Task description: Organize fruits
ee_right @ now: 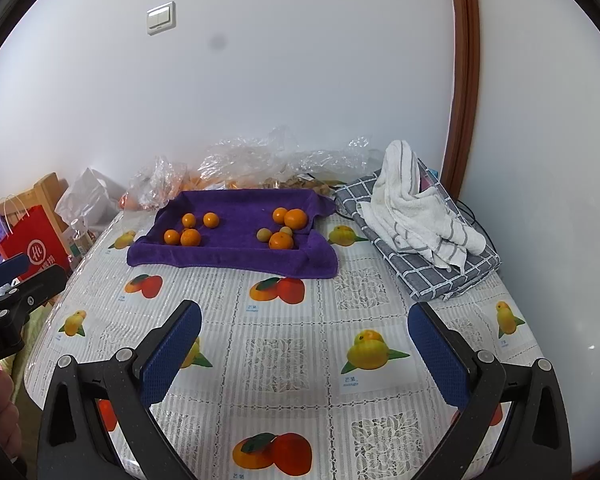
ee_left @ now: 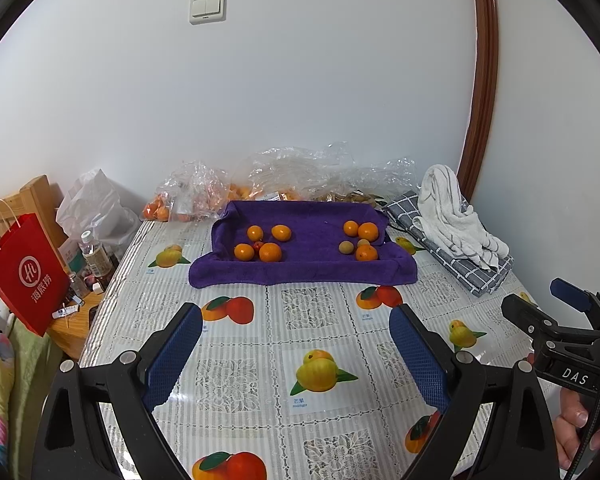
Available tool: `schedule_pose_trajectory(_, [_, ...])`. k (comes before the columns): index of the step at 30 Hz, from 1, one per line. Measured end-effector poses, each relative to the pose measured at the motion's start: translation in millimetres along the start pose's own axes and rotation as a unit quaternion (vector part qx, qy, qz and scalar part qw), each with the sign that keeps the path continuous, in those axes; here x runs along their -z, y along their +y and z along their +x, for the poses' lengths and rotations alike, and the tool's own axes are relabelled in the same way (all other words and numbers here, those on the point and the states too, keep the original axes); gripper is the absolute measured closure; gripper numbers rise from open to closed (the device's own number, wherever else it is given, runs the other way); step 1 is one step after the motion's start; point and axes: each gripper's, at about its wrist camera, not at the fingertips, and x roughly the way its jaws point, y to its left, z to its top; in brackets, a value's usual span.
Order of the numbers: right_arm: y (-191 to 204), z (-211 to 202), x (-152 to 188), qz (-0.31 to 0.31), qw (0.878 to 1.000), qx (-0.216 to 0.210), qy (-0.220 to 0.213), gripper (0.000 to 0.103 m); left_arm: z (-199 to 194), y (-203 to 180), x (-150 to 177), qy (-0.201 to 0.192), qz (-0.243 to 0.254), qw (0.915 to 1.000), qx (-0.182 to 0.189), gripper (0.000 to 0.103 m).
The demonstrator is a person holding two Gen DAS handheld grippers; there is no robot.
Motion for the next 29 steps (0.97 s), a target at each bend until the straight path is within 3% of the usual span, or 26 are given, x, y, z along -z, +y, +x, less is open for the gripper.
schedule_pose_trajectory(29, [1.5, 2.4, -0.8, 0.005, 1.000, -0.003, 0.000, 0.001, -0.3, 1.4, -3.3, 0.001, -0.006, 1.0000, -0.005, 0.008])
